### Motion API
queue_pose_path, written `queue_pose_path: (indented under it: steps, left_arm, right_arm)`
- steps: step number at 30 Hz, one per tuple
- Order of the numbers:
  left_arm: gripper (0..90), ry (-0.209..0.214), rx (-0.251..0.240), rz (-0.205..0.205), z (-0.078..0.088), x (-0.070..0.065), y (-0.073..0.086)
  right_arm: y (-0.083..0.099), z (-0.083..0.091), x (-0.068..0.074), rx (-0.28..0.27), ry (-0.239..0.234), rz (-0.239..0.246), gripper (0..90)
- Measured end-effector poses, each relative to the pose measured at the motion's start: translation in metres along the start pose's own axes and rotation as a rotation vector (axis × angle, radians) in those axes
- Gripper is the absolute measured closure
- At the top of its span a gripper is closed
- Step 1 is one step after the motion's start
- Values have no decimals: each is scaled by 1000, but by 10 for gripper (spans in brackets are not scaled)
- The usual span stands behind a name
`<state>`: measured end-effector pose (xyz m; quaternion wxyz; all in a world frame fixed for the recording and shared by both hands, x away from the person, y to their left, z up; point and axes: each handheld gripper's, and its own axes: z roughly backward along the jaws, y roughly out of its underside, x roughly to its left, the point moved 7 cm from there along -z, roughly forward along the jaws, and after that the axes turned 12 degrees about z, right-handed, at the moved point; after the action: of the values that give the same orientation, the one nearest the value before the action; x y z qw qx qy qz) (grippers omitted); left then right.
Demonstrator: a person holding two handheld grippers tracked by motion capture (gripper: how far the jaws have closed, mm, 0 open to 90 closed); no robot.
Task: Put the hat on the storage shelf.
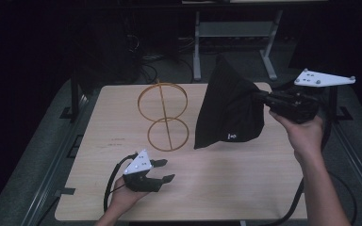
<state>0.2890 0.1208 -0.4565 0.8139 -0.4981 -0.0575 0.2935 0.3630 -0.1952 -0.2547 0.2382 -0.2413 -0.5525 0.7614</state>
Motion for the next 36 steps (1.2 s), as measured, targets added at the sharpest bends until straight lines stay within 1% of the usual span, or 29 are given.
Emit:
queue_pose_path:
  steps: [3,10,11,15,18,22,24,27,31,36]
  left_arm:
    - [410,-1,5,-8,0,0,1]
    - [401,-1,6,-3,-1,0,1]
    - [399,0,7,2,-1,-1,2]
    - [394,2,10,1,-2,-1,3]
    - [390,-1,16,-9,-2,0,3]
    - [385,-1,16,-11,-2,2,3]
    - [382,1,10,-1,-2,2,3]
    - [380,0,3,0,-3,2,3]
    - [377,-2,7,-4,-2,4,3]
    - [375,-1,-1,9,-2,4,3]
  right_arm:
    - [-6,-3,-1,-4,1,0,881]
    - [-20,-14,-1,0,-20,2,881]
    - [-22,-17,-1,0,-21,5,881]
    - [-29,-26,0,3,-27,8,881]
    - [-33,-32,0,7,-32,8,880]
    - [-40,-41,1,5,-41,3,880]
    - [-42,-45,2,3,-49,-3,881]
    - [-46,-50,2,4,-57,-5,880]
    - [-52,-56,2,7,-62,1,881]
    - [-62,-63,3,7,-75,2,880]
